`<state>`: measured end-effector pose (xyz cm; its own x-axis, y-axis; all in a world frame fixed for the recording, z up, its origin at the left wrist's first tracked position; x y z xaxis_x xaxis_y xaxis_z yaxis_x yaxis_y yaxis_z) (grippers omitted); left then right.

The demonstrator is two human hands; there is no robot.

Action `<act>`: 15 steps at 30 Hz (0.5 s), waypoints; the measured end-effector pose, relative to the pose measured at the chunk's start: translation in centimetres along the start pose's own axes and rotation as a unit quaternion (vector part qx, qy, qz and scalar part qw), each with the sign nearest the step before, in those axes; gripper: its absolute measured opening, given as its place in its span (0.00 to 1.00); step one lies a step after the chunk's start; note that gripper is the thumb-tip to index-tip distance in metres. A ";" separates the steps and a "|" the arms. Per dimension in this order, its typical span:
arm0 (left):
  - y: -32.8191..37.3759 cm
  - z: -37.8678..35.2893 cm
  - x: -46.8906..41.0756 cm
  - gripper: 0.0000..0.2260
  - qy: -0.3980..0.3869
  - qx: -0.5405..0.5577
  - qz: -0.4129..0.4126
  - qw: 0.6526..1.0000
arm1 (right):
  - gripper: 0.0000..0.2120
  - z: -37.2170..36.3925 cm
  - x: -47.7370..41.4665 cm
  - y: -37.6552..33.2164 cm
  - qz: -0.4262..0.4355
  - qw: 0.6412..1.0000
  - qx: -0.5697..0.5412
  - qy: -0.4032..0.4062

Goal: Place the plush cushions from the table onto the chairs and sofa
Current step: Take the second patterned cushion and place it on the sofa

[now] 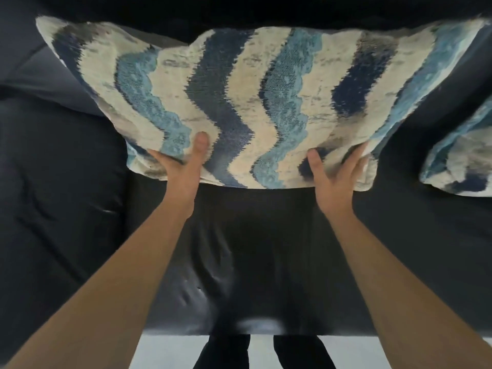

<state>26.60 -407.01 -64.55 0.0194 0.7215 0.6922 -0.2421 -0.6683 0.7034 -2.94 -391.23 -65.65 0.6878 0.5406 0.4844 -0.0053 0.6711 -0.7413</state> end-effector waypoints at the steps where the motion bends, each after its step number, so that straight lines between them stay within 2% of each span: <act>1: 0.7 0.9 1.1 0.65 0.038 -0.045 -0.025 0.998 | 0.56 0.2 0.8 -0.6 0.007 1.000 0.005 0.014; 2: 2.4 2.1 2.6 0.58 0.097 -0.108 -0.083 0.986 | 0.54 0.7 1.7 -1.8 0.041 0.998 0.026 0.051; 3: 5.1 3.1 4.5 0.50 0.163 -0.183 -0.172 0.954 | 0.49 1.2 2.8 -4.1 0.104 0.988 0.066 0.099; 5: 11.5 2.6 8.4 0.34 0.242 -0.332 -0.374 0.831 | 0.36 0.5 5.3 -10.3 0.273 0.938 0.154 0.151; 6: 13.7 1.5 9.2 0.29 0.250 -0.396 -0.440 0.766 | 0.31 -1.0 6.6 -13.4 0.357 0.903 0.190 0.147; 7: 15.5 0.4 9.1 0.26 0.249 -0.457 -0.471 0.712 | 0.29 -2.6 7.6 -16.2 0.420 0.868 0.228 0.135; 8: 16.8 -0.3 7.8 0.24 0.240 -0.511 -0.470 0.678 | 0.29 -4.3 8.1 -18.5 0.467 0.832 0.273 0.127; 9: 17.7 -0.7 6.1 0.24 0.227 -0.557 -0.449 0.661 | 0.30 -6.1 8.4 -20.3 0.500 0.793 0.326 0.120; 10: 18.3 -0.8 4.3 0.25 0.212 -0.586 -0.420 0.660 | 0.31 -7.7 8.2 -21.6 0.523 0.753 0.383 0.113; 12: 19.0 -0.6 1.8 0.27 0.200 -0.597 -0.374 0.681 | 0.35 -9.1 6.3 -22.7 0.546 0.689 0.468 0.085; 13: 19.2 -0.6 1.1 0.27 0.204 -0.593 -0.361 0.690 | 0.37 -8.2 4.7 -22.8 0.542 0.684 0.481 0.080; 15: 19.1 -1.0 0.6 0.28 0.207 -0.585 -0.343 0.705 | 0.42 -3.2 0.3 -22.0 0.479 0.716 0.498 0.102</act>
<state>21.06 -419.23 -50.84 0.2952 0.9552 -0.0233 -0.9529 0.2961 0.0663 -0.23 -407.44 -50.69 0.1140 0.9773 -0.1785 -0.9902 0.1265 0.0600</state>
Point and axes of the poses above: each hand's wrist, its own x-axis away from the middle knuckle, its own z-axis out of the back of the hand, y = z × x, the point moved 10 cm from there along -x, towards the middle knuckle, and after that the axes turned 2 degrees about -y, right-handed, at the moved point
